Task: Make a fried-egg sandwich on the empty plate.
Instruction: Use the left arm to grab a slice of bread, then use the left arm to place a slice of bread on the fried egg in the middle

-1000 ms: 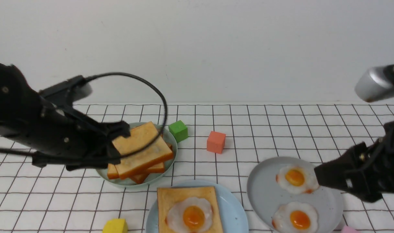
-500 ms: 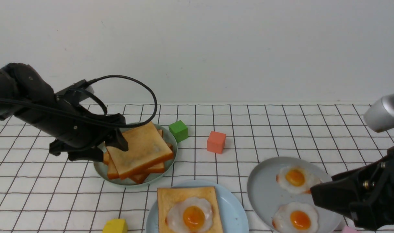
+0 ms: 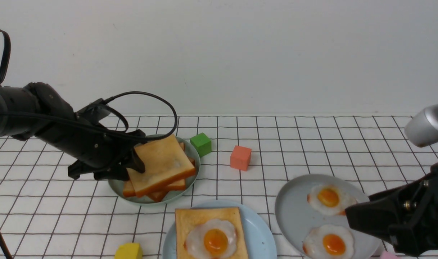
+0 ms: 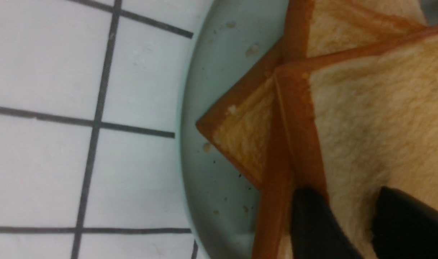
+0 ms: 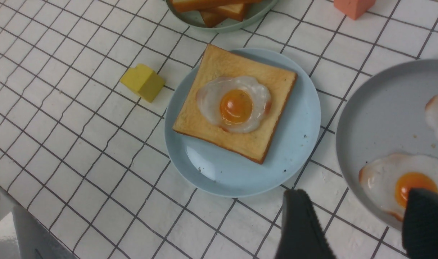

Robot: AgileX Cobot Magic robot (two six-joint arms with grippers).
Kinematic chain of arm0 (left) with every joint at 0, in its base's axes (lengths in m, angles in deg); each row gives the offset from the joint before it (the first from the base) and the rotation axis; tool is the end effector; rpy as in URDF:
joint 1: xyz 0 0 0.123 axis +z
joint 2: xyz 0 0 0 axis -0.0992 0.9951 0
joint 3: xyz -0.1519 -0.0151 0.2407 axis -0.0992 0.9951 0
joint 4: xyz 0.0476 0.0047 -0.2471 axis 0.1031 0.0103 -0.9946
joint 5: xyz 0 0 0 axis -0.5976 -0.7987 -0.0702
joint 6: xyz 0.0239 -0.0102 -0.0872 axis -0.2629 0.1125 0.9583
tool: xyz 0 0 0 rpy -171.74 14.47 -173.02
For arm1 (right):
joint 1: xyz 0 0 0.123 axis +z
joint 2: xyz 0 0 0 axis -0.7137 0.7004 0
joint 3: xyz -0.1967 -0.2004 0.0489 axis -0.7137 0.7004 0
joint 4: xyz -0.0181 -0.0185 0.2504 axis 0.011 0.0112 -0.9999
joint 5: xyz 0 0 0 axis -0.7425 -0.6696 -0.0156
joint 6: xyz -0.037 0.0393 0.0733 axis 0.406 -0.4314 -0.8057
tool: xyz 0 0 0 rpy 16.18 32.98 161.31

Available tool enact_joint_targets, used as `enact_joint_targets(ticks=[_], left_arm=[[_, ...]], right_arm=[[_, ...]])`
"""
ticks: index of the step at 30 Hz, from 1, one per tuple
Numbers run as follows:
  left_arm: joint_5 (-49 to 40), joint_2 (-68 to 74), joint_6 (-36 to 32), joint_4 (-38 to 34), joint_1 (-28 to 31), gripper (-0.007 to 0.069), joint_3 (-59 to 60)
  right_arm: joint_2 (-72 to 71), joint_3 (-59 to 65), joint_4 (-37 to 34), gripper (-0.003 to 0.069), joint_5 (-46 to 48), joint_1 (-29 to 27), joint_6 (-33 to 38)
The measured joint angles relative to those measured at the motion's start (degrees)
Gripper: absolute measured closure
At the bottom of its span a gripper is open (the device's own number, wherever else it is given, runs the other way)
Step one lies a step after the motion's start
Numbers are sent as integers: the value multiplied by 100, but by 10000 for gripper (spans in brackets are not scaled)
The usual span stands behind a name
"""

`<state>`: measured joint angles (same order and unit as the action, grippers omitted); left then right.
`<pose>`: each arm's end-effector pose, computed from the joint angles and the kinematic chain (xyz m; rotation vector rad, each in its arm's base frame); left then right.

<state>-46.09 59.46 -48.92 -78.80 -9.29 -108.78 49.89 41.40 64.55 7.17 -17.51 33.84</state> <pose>0.3837 -0.0545 0.1751 -0.4087 2.6881 -0.6103 0.1416 0.1020 0.3309 -0.5589 2.2807 0.6099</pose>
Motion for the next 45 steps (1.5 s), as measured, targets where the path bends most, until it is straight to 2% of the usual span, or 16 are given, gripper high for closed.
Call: enact_joint_targets(ticks=[1, 2, 4, 6, 13, 19, 22, 26, 30, 33, 37, 39, 42, 43, 44, 45], left_arm=[[5, 5, 0, 0, 0, 408, 0], [12, 7, 6, 20, 6, 491, -5], [25, 1, 33, 87, 6, 578, -11], [25, -44, 42, 152, 6, 609, -11], [-233, -960, -55, 128, -26, 610, 239], [-77, -2262, -1084, -1162, -737, 610, 1592], [200, -2327, -1594, -1611, -1243, 610, 2213], [605, -2077, -1718, -1769, -1626, 610, 2474], [818, -1746, -1719, -1885, -1749, 607, 2492], [874, -1575, -1718, -1906, -1755, 579, 2492], [906, -1534, -1556, -1925, -1760, 438, 2492], [906, -1534, -1519, -1913, -1760, 344, 2492], [899, -1620, -1490, -1784, -1752, 200, 2492], [898, -1633, -1482, -1770, -1754, 200, 2492], [842, -1760, -1421, -1691, -1720, 141, 2492], [783, -1854, -1359, -1640, -1673, 104, 2492]], right_arm=[[0, 0, 0, 260, 0, 0, 0], [0, 0, 0, 260, 0, 0, 0], [0, 0, 0, 260, 0, 0, 0], [0, 0, 0, 260, 0, 0, 0], [0, 0, 0, 260, 0, 0, 0], [0, 0, 0, 260, 0, 0, 0], [0, 0, 0, 260, -7, 0, 0], [0, 0, 0, 260, -50, 0, 0], [0, 0, 5, 260, -64, 0, 0], [0, 0, 5, 260, -64, 0, 0], [0, 0, 5, 277, -64, 0, 0], [0, 0, -2, 309, -52, 0, 0], [0, 0, -87, 428, -41, 0, -112], [0, 0, -87, 428, -41, 0, -112], [-20, 0, -105, 524, -41, 0, -190], [-51, 0, -92, 575, -41, 0, -231]])
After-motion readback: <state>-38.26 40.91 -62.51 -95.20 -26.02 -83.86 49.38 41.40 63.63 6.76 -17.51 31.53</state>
